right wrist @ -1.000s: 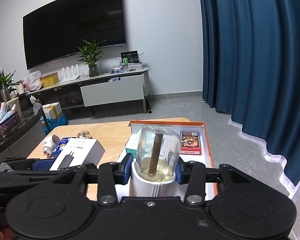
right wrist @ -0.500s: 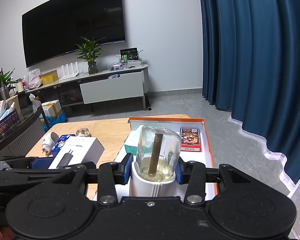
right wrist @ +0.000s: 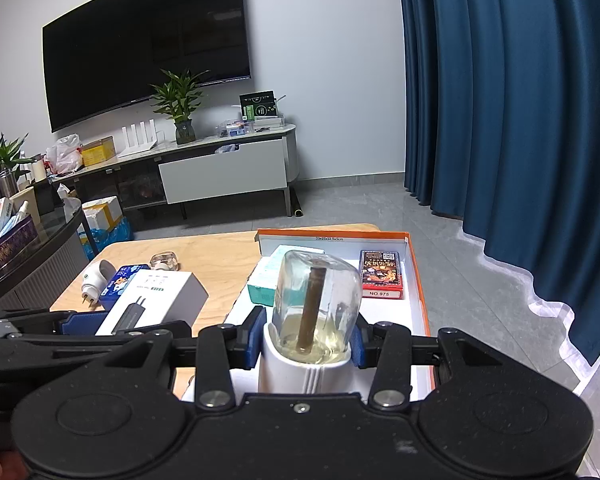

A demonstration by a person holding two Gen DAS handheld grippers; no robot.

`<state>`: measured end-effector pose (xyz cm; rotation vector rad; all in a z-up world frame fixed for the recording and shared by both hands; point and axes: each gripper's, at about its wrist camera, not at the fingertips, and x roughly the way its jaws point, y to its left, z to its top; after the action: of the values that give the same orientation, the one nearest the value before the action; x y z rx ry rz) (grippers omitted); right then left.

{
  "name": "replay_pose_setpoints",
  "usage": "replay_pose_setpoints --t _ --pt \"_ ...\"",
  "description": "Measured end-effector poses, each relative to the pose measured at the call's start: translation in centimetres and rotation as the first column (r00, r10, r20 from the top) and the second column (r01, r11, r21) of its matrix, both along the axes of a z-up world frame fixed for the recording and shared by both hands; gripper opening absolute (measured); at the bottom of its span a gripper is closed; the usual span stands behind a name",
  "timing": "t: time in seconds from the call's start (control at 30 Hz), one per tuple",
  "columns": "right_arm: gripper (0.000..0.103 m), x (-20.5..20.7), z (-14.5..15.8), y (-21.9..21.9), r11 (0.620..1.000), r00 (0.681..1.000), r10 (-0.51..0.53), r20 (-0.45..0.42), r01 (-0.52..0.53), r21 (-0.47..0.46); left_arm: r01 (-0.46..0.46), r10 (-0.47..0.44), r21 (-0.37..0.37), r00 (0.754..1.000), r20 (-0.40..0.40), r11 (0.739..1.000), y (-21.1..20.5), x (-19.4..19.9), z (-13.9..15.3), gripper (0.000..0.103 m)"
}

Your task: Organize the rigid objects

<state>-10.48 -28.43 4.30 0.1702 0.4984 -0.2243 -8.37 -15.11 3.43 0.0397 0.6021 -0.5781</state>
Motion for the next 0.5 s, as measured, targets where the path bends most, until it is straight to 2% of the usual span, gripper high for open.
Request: replay_pose_setpoints --t 0.5 --pt "0.051 0.36 -0.25 -0.04 1.0 1.0 0.001 -0.007 -0.001 0.002 0.0 0.0 0.0 1.0 -0.006 1.0 0.05 0.12 -0.07 0.059"
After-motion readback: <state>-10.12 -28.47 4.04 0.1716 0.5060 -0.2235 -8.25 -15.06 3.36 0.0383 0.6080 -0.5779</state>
